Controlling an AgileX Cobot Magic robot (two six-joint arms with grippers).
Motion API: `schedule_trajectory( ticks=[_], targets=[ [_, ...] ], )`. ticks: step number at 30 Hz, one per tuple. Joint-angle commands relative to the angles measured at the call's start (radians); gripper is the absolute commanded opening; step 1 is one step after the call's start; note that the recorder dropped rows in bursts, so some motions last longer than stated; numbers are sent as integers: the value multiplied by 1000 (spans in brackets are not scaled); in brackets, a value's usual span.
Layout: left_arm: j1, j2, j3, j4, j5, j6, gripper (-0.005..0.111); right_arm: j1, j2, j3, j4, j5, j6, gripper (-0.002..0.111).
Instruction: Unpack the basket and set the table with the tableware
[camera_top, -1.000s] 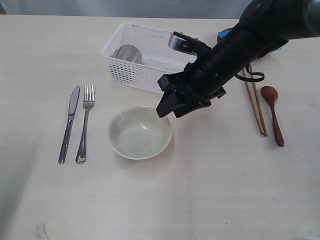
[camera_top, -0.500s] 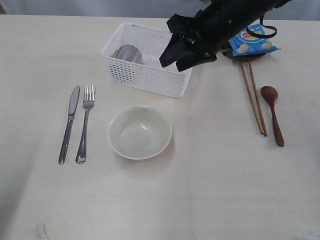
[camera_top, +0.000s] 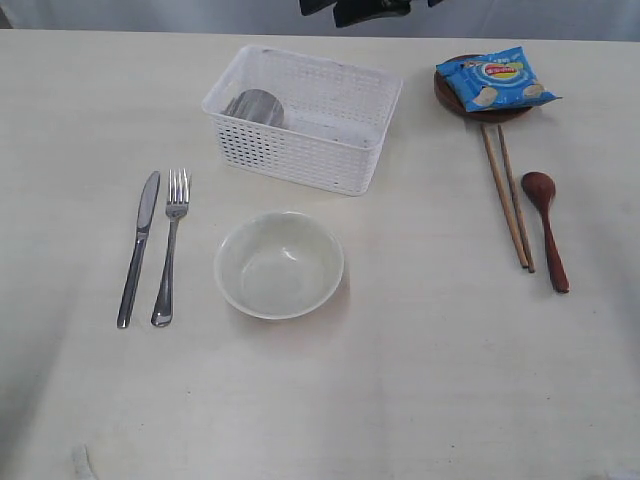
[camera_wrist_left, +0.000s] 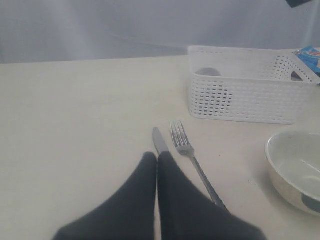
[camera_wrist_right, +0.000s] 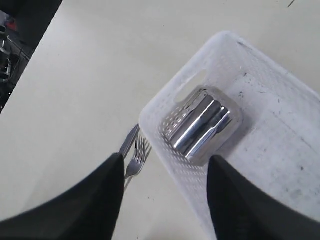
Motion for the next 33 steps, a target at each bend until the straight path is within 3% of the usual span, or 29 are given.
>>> schedule_trajectory(
  ticks=[1,6,13,22,33],
  targets=[
    [-6,-3,3,0,-2,-2,0,-4,79,-70,-6,19,6,49],
    [-6,-3,3,0,-2,-2,0,-4,139,-90,-59,4,6,36],
    [-6,-3,3,0,-2,-2,0,3,206,-101,-47,-19,-5,46],
    [-6,-3,3,0,-2,-2,0,26,232,-104,19,-116,-92,46],
    [-6,-3,3,0,-2,-2,0,41,275,-225,10,-64,-80,46]
  ],
)
